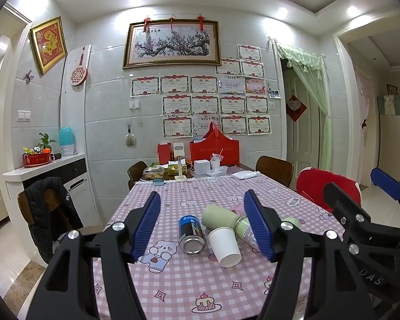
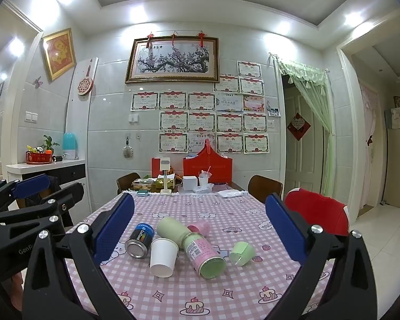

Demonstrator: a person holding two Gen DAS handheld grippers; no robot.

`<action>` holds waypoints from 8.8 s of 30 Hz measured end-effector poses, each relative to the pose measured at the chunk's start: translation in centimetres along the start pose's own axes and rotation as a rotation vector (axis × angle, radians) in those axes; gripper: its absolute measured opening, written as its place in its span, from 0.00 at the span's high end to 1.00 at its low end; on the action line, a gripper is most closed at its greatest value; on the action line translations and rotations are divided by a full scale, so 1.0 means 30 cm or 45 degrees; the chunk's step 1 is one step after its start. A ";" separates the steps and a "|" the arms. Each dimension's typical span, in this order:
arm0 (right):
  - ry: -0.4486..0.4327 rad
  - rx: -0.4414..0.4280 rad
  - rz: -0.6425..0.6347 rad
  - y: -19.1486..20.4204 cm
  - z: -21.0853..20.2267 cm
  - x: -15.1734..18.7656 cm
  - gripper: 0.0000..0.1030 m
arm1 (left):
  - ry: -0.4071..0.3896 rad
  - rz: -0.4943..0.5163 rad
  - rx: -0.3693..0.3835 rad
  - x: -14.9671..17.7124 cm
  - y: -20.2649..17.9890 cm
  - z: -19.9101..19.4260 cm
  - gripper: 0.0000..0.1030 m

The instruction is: Flip cup upside down

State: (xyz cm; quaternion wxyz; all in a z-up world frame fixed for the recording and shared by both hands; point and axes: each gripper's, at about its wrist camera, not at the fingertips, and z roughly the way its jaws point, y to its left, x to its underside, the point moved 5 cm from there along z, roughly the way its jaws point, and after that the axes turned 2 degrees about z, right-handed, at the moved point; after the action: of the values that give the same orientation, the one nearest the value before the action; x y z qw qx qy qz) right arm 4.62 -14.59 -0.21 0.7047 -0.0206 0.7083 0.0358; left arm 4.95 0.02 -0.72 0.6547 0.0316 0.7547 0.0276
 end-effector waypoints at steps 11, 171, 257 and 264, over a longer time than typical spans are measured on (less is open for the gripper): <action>0.001 -0.001 0.002 -0.001 0.003 0.003 0.08 | -0.001 0.003 -0.001 0.000 -0.001 -0.002 0.37; 0.685 0.074 0.371 -0.428 0.433 0.444 0.08 | 0.948 -0.028 0.460 0.500 -0.452 0.661 0.34; 0.652 -0.072 0.090 -0.058 0.582 0.346 0.34 | 0.677 -0.154 0.258 0.426 -0.052 0.660 0.27; 0.632 -0.042 0.033 -0.054 0.585 0.373 0.34 | 0.680 -0.123 0.232 0.436 -0.061 0.662 0.27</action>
State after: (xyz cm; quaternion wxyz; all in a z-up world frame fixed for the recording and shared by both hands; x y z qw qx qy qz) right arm 22.17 -14.58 -11.52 0.5081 -0.0311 0.8593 0.0501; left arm 22.76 -0.70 -16.59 0.4278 0.0459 0.9004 -0.0643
